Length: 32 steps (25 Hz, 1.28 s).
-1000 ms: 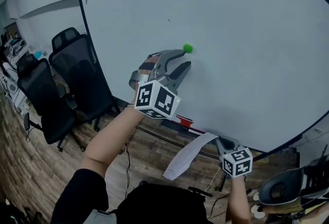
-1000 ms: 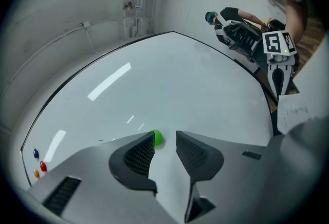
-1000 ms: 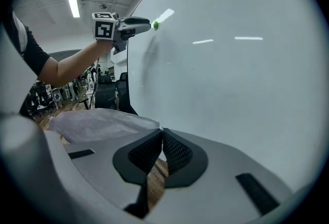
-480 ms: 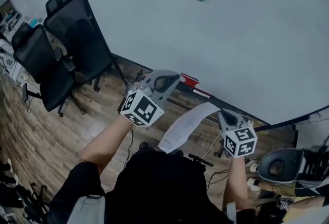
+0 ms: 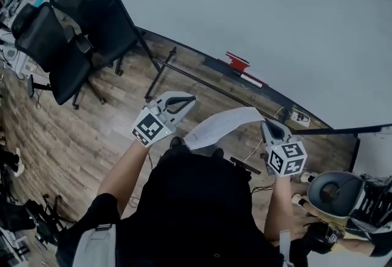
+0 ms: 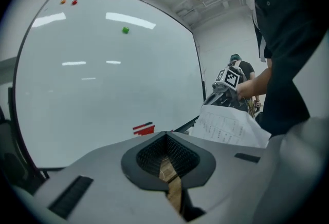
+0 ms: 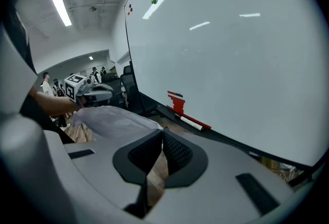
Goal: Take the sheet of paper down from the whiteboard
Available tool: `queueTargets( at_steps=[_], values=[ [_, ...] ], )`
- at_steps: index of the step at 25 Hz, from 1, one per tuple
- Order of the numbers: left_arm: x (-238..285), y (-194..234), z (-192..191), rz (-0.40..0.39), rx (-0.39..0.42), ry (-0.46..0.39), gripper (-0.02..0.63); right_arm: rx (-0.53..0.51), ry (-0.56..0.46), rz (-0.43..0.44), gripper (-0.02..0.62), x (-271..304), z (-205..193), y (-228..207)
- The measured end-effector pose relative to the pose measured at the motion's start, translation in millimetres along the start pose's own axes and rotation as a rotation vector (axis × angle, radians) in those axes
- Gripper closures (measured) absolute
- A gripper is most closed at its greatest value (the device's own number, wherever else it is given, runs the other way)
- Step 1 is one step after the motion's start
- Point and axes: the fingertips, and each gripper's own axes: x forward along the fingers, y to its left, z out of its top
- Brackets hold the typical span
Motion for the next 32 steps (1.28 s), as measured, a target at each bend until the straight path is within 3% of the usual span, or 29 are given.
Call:
queueTargets(
  at_steps=[2, 6, 10, 20, 32],
  values=[
    [-7.6, -8.1, -21.7, 0.005, -0.073, 0.015, 0.594, 0.017, 0.015, 0.001, 0.574, 6.0, -14.5, 0.5],
    [-37.9, -64.3, -44.9, -0.022, -0.148, 0.025, 0.594, 0.028, 0.017, -0.014, 0.574, -24.8, -61.0, 20.8],
    [-44.6, -66.2, -61.7, -0.015, -0.233, 0.023, 0.594, -0.014, -0.001, -0.019, 0.574, -20.9, -89.7, 30.0],
    [-43.0, -68.3, -78.6, -0.014, -0.285, 0.050, 0.594, -0.038, 0.037, 0.004, 0.574, -6.7, -123.2, 34.0],
    [-41.4, -80.5, -89.7, -0.028, -0.367, 0.070, 0.594, -0.048, 0.046, 0.033, 0.575, -3.9, -130.9, 32.9]
  ],
)
